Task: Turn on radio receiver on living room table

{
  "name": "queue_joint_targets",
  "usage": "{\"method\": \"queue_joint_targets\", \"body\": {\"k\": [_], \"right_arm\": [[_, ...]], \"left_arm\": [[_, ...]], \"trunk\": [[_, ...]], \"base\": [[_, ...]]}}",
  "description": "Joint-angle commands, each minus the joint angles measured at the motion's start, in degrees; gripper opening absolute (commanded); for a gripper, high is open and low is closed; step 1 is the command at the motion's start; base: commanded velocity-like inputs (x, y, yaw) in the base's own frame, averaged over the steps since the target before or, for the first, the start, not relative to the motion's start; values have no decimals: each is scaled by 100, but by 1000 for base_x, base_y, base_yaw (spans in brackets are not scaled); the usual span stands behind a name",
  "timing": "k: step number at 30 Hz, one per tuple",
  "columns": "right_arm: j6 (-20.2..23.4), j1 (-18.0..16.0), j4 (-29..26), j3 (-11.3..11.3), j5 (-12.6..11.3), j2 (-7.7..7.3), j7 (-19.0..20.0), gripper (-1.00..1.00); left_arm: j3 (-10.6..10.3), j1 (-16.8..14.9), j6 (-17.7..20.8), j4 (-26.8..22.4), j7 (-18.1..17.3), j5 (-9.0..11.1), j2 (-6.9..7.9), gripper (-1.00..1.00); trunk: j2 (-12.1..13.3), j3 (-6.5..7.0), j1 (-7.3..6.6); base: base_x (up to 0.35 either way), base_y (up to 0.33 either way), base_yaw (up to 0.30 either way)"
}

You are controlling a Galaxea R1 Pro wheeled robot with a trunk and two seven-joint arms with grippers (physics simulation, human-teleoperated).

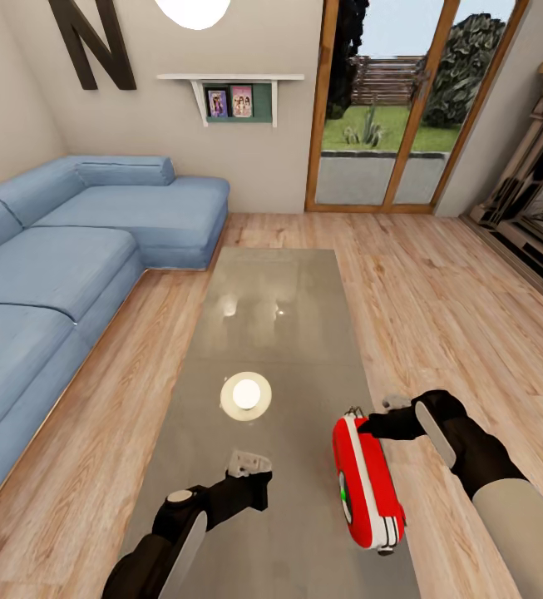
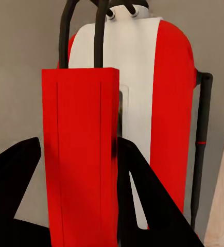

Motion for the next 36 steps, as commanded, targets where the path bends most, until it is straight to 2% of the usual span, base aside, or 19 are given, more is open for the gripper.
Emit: {"method": "queue_joint_targets", "body": {"k": [1,7,18,19,26,32,36], "right_arm": [[4,33,-33,-1,-32,-6,3,-100],[4,225,-208,1,-10,-27,5,-100],[4,228,-228,-16,-17,-29,-2,-100],[4,228,-228,-16,-127,-29,0,-100],[4,228,-242,-45,-127,-21,-10,-100],[-37,228,-584,-305,-121,-1,-77,-100],[-288,228,-684,-352,-119,4,-94,-100]], "left_arm": [[0,0,0,33,1,-2,-1,-100],[0,0,-5,224,2,-7,-2,-100],[0,0,-9,246,4,-6,-2,-100],[0,0,-9,247,3,-6,-2,-100],[0,0,-9,252,2,-10,-2,-100],[0,0,-9,254,3,-10,-2,-100],[-5,0,-9,254,2,-11,-2,-100]], "trunk": [[0,1,0],[0,1,0],[0,1,0],[0,1,0],[0,1,0],[0,1,0],[0,1,0]], "base": [[0,0,0],[0,0,0],[0,0,0],[0,0,0],[0,0,0],[0,0,0],[0,0,0]]}}
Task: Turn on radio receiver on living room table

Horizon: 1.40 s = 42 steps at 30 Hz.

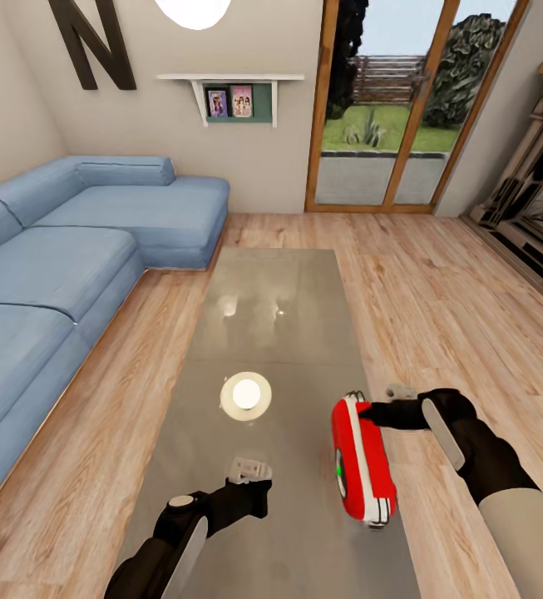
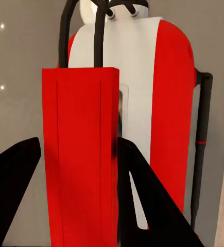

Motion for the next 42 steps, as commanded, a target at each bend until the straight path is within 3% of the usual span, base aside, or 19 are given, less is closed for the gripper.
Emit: {"method": "queue_joint_targets", "body": {"k": [1,12,22,39,40,42], "right_arm": [[-117,2,-5,0,-45,1,3,-100],[-316,2,117,-3,-70,25,-12,-100],[-551,2,828,-14,-63,62,-12,-100],[-644,2,870,-7,-50,40,-4,-100],[-655,2,870,-6,-51,41,-4,100],[-672,2,870,-11,-60,44,-4,100]], "left_arm": [[1,0,-2,0,0,0,0,-100],[-3,0,-8,7,0,0,0,-100],[-7,0,-7,7,0,0,0,-100],[-12,0,-5,9,0,0,0,-100],[-12,0,-4,9,0,0,0,-100],[-12,0,-7,9,0,0,0,-100]], "trunk": [[0,0,0],[0,0,0],[0,0,0],[0,0,0],[0,0,0],[0,0,0]], "base": [[0,0,0],[0,0,0],[0,0,0],[0,0,0],[0,0,0],[0,0,0]]}}
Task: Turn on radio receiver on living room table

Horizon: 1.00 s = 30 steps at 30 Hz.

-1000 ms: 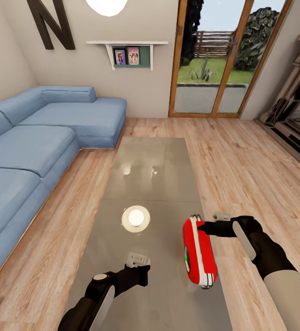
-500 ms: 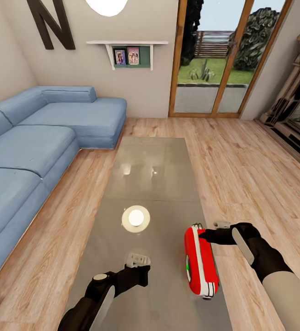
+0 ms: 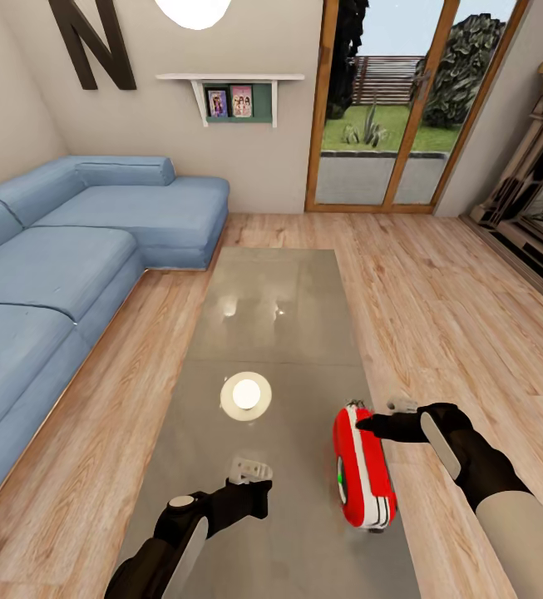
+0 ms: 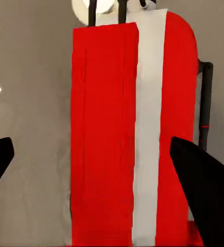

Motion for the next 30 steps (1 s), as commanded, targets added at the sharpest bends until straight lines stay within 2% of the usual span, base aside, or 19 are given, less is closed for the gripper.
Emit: {"method": "queue_joint_targets", "body": {"k": [1,25,27,30], "right_arm": [[-2,0,0,-1,-1,0,0,100],[7,0,-138,17,6,-69,85,100],[46,0,-363,26,19,-86,89,100],[145,30,-939,41,22,-192,90,100]], "left_arm": [[0,0,1,0,0,0,0,-100],[0,0,7,-2,0,0,0,-100],[0,0,10,-7,-2,0,0,-100],[6,0,38,-26,-19,8,3,-100]], "trunk": [[0,0,0],[0,0,0],[0,0,0],[0,0,0]], "base": [[0,0,0],[0,0,0],[0,0,0],[0,0,0]]}}
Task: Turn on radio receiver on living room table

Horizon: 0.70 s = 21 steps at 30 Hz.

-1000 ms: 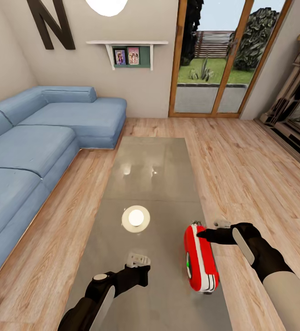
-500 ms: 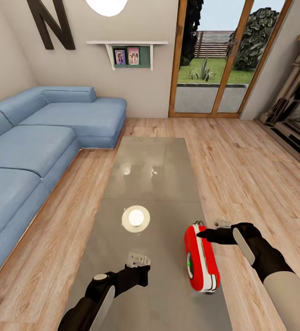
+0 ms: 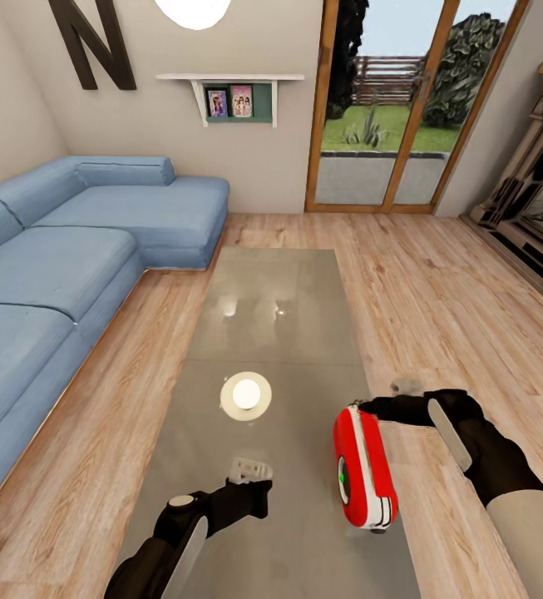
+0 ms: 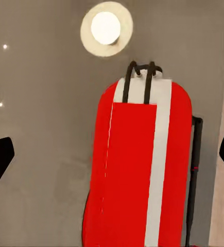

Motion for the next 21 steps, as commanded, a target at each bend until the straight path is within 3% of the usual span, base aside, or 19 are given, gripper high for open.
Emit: {"method": "queue_joint_targets", "body": {"k": [1,6,21], "right_arm": [[78,55,-271,0,8,-51,-2,100],[602,785,-1465,-22,2,-176,-38,100],[650,1026,-1583,-17,5,-188,-46,100]], "left_arm": [[1,0,13,-10,-4,5,2,-100],[2,0,58,-89,-23,17,10,-100],[-14,0,54,-339,-25,12,6,-100]], "trunk": [[0,0,0],[0,0,0],[0,0,0]], "base": [[0,0,0],[0,0,0],[0,0,0]]}}
